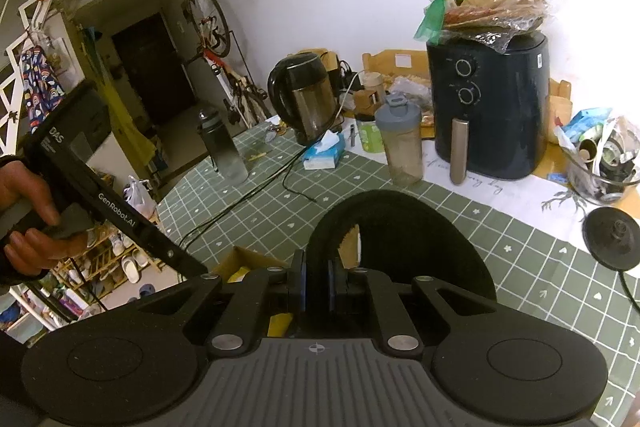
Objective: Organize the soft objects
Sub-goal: 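Carry the yellow wipes pack into the box with the left gripper while the right gripper carries the hat, then lower the black hat into the box and open the right gripper, then grasp the white strap on the tan drawstring pouch with the right gripper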
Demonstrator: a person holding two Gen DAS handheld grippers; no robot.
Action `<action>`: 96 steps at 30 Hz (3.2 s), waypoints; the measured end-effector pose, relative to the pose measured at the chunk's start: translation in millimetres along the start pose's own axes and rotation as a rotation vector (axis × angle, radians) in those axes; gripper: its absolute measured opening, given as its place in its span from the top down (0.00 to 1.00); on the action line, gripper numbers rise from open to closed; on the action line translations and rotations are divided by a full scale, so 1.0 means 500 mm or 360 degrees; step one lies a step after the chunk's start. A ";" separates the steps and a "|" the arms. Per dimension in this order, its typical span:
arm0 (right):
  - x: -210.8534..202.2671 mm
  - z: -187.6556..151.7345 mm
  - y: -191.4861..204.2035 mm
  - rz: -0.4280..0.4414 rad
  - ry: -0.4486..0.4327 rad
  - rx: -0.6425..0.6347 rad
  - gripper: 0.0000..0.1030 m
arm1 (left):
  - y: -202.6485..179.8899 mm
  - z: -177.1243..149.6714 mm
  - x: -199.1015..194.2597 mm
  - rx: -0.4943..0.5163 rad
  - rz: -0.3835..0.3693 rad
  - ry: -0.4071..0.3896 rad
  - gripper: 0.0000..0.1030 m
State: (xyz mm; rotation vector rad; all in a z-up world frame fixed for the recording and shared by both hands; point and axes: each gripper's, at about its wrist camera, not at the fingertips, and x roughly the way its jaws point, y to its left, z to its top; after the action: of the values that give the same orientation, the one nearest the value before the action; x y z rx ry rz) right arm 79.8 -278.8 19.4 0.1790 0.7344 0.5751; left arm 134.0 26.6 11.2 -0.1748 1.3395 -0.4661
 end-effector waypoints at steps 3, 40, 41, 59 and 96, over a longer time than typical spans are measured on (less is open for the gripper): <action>-0.002 -0.005 0.006 0.0019 0.0002 0.0000 0.88 | -0.014 -0.010 -0.010 0.0046 0.0084 -0.0084 0.42; 0.069 -0.095 0.079 -0.0057 0.0456 -0.0377 0.00 | -0.024 -0.132 -0.017 -0.0052 0.0378 -0.0408 0.42; 0.070 -0.096 0.076 -0.0075 0.0465 -0.0359 0.00 | -0.025 -0.131 -0.016 -0.0053 0.0381 -0.0411 0.42; 0.090 -0.058 0.025 -0.0314 0.0517 -0.0072 0.00 | -0.030 -0.090 -0.009 0.0038 0.0410 -0.0472 0.41; 0.277 0.151 0.001 -0.0447 0.0578 -0.0073 0.00 | 0.076 0.062 0.035 0.0111 0.0424 -0.0466 0.24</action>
State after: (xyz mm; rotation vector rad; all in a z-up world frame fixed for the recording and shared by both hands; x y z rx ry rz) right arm 213.1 -198.4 -5.3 -0.0750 1.0770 0.3577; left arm 175.1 49.0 -12.0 -0.0043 1.0391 -0.2499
